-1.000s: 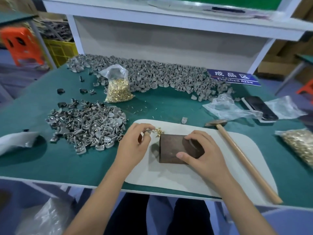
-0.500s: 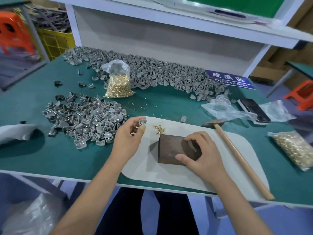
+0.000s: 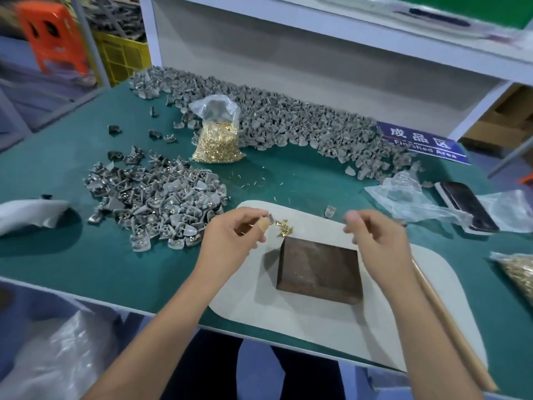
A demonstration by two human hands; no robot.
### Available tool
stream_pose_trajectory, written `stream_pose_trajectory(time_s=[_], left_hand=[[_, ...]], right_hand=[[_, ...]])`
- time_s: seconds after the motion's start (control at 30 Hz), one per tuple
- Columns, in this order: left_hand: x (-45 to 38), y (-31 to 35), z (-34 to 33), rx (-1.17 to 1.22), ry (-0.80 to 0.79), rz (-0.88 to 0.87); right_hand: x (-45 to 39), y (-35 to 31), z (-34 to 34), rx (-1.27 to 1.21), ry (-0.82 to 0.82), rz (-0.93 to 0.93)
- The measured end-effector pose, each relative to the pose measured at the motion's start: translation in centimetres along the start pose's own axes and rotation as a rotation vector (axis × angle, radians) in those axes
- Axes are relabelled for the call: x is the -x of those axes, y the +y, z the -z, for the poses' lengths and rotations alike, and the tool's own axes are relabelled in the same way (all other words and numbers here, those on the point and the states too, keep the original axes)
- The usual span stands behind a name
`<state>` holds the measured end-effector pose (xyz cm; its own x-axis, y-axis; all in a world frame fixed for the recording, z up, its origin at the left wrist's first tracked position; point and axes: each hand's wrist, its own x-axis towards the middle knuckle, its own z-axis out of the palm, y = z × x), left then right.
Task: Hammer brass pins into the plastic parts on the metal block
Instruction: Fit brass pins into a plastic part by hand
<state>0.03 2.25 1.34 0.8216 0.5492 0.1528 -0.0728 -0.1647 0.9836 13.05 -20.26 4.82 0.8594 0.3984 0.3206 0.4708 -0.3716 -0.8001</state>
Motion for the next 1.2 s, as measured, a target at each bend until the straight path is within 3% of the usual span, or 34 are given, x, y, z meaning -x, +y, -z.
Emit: stream_pose_trajectory(time_s=[0.2,0.3,0.53,0.87,1.2], left_hand=[[-4.2,1.3,-1.2,0.058,0.031,-0.014],[-6.5,1.4,-2.3,0.047,0.054,-0.043],[-10.6,1.1,-5.1,0.026,0.046,-0.106],[-10.3,-0.7,-6.7,-0.01,-0.016,-0.111],[-10.2,-1.0,-5.8,-0.063,0.072,-0.104]], right_hand=[[-7.6,-0.9,-3.9,0.198,-0.517,0.002],[-8.9,0.3,-5.3,0.301,-0.638,0.018],[-9.3,1.4,-6.2,0.177,-0.642,0.09],[-8.9,1.3,-6.8,0.377,-0.641,0.234],[-8.4,0.8,-7.1,0.414,-0.619,0.284]])
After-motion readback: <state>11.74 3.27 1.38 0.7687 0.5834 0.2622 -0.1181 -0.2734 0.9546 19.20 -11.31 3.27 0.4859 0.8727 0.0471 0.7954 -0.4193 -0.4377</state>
